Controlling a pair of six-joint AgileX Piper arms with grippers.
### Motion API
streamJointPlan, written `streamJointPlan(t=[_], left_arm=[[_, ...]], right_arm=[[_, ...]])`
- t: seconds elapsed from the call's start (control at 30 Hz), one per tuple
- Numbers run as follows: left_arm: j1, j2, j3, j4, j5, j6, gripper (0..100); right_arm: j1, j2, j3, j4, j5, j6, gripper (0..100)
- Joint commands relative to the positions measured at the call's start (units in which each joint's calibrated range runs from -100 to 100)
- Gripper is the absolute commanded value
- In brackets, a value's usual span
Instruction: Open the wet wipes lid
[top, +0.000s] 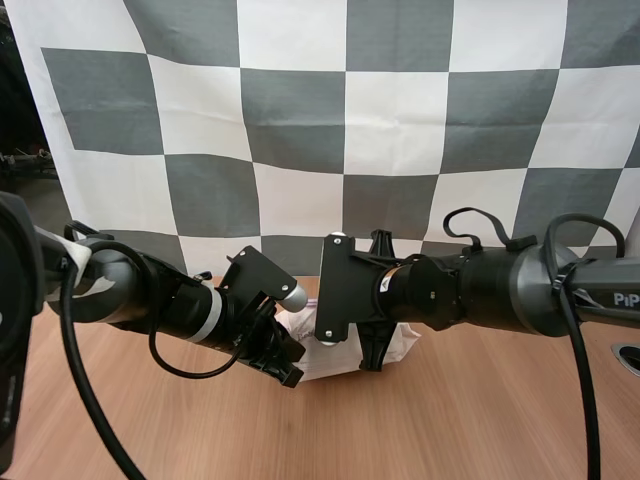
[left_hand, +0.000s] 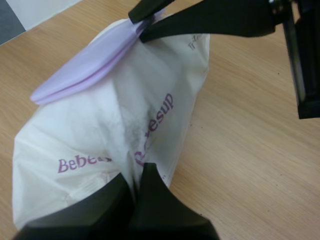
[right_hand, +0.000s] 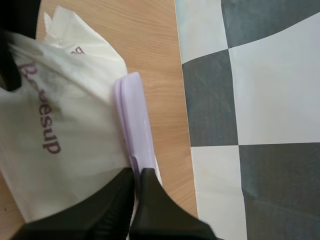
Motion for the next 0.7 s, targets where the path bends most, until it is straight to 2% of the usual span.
streamJointPlan(t=[0.0,0.33,0.67], left_arm=[[-0.03,0.0,0.0,0.0,0.1,0.0,0],[-0.03,0.0,0.0,1.2,0.1,0.0,0],[-0.03,0.0,0.0,1.7,0.1,0.0,0]], right_arm=[[0.0,0.0,0.0,0.0,-1.1,0.0,0],[0.0,0.0,-0.4,0.0,-4.4,-0.1,0],[0.0,0.2,-5.0,1.5,-4.6,0.0,0]])
